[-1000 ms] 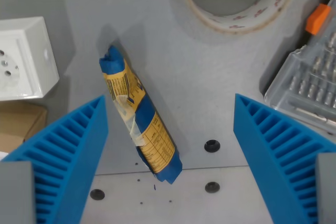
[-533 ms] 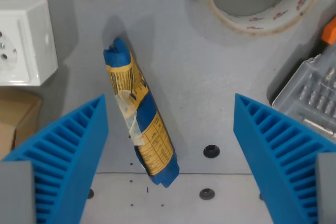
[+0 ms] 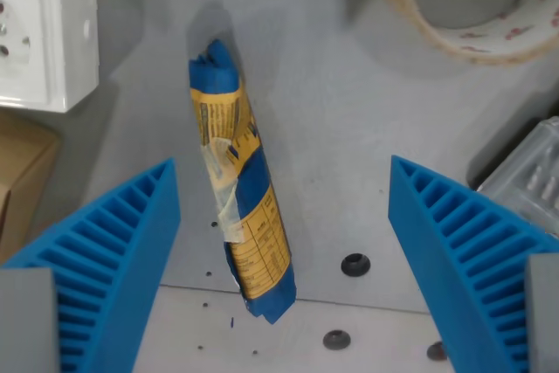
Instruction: Pick up the blue bag
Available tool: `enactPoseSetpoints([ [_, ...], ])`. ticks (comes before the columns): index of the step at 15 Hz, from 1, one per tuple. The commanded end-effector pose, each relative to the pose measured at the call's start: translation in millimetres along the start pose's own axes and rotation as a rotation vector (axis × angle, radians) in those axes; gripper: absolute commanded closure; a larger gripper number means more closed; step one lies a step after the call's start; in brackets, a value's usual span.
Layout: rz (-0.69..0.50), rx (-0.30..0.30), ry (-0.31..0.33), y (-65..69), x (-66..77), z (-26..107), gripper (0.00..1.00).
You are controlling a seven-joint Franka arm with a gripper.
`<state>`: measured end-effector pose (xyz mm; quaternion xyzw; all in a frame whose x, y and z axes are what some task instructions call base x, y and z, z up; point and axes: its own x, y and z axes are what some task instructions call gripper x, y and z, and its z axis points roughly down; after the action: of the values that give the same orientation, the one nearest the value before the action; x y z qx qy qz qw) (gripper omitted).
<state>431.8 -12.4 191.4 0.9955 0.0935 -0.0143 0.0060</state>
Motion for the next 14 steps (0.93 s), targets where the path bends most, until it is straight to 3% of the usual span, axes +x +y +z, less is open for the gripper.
enactPoseSetpoints([
  [1,-0.202,-0.060,0.081,-5.5,-3.9,8.6,0.00],
  [14,-0.302,-0.076,0.091,-20.2,-16.4,28.8,0.00],
])
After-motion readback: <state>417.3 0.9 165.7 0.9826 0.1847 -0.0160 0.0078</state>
